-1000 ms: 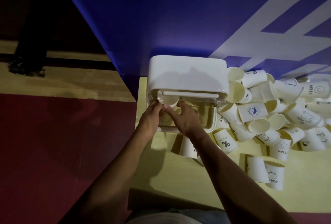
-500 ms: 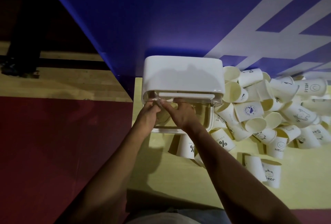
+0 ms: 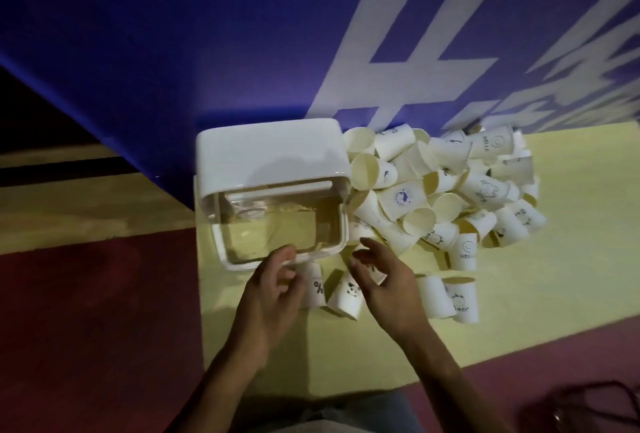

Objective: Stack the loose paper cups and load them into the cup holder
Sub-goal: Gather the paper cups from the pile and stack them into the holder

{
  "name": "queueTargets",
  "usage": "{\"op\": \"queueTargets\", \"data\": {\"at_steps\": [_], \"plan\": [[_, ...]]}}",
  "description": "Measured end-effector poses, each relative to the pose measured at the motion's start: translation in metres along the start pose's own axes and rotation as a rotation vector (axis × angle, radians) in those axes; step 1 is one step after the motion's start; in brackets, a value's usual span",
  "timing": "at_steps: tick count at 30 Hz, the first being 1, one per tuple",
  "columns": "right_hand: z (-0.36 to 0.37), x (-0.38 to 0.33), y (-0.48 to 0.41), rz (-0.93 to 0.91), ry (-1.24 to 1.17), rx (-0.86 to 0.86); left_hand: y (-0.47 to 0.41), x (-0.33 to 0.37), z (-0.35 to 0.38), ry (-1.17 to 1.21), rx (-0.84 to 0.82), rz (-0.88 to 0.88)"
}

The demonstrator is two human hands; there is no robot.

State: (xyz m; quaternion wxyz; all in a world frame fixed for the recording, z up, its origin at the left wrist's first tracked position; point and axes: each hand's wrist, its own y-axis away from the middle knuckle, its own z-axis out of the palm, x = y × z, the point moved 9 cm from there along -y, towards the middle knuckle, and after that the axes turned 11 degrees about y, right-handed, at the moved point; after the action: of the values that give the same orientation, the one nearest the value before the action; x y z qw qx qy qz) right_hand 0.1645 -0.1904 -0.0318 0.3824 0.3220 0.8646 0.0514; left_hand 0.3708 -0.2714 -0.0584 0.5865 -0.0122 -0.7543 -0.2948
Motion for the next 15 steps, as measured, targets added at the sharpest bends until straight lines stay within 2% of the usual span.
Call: {"op": "queueTargets", "data": {"at_steps": [8, 15], "plan": [[-0.095, 0.097, 0.052, 0.216, -0.120, 0.165, -0.010, 0.044, 0.142, -0.166, -0.268, 0.116], [-0.152, 0.167, 0.055, 0.299, -0.335, 0.242, -0.038, 0.101, 0.252, -0.315, -0.310, 0.268]]}}
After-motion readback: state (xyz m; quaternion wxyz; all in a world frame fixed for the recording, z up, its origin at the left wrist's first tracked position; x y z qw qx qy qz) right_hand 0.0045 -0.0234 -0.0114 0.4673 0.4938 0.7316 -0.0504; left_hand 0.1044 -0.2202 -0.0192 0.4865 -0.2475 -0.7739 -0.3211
